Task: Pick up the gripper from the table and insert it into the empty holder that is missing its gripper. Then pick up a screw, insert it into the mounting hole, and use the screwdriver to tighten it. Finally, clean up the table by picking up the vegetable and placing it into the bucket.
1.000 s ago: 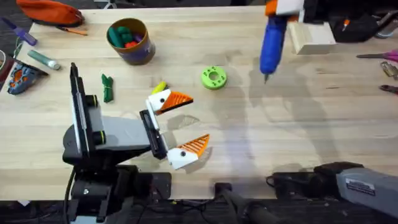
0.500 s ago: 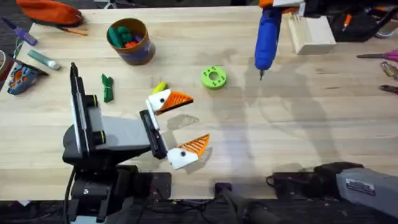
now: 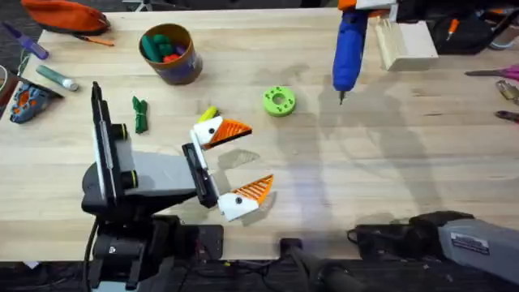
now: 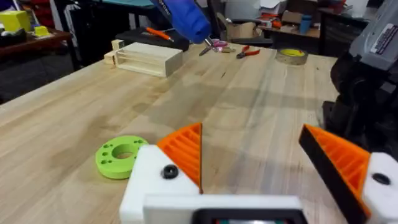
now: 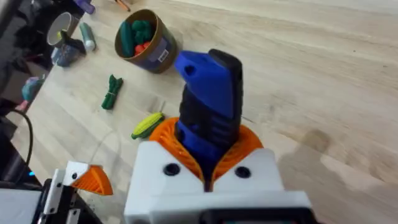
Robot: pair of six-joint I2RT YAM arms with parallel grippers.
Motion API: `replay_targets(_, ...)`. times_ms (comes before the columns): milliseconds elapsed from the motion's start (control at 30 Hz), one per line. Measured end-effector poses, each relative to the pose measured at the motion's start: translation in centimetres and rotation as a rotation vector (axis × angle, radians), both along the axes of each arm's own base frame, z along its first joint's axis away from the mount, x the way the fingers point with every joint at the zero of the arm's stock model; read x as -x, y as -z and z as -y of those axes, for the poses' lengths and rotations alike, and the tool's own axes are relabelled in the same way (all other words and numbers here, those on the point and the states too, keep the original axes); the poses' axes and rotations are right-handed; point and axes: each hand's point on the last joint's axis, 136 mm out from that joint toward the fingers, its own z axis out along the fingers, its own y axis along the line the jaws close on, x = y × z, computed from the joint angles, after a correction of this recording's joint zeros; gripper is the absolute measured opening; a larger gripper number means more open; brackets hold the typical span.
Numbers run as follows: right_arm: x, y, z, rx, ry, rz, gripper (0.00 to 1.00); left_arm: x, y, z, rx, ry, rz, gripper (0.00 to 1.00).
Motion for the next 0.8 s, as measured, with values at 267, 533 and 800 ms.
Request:
replay_targets(267,0.0,0.0,0.0,0.000,0.000,0.000,0.024,0.0,0.0,0.0,0.000,0.000,0.000,0.217)
replay_targets(533,-0.2,-0.5,-0.3,-0.012,-0.016,0.026,0.024,0.0,0.0,0.0,-0.002,0.000,0.006,0.011)
replay_targets(800,-0.5,-4.7,-2.5,-0.102,-0.164,0.219,0.024,0.0,0.0,0.0,-0.002,0.000,0.006,0.009)
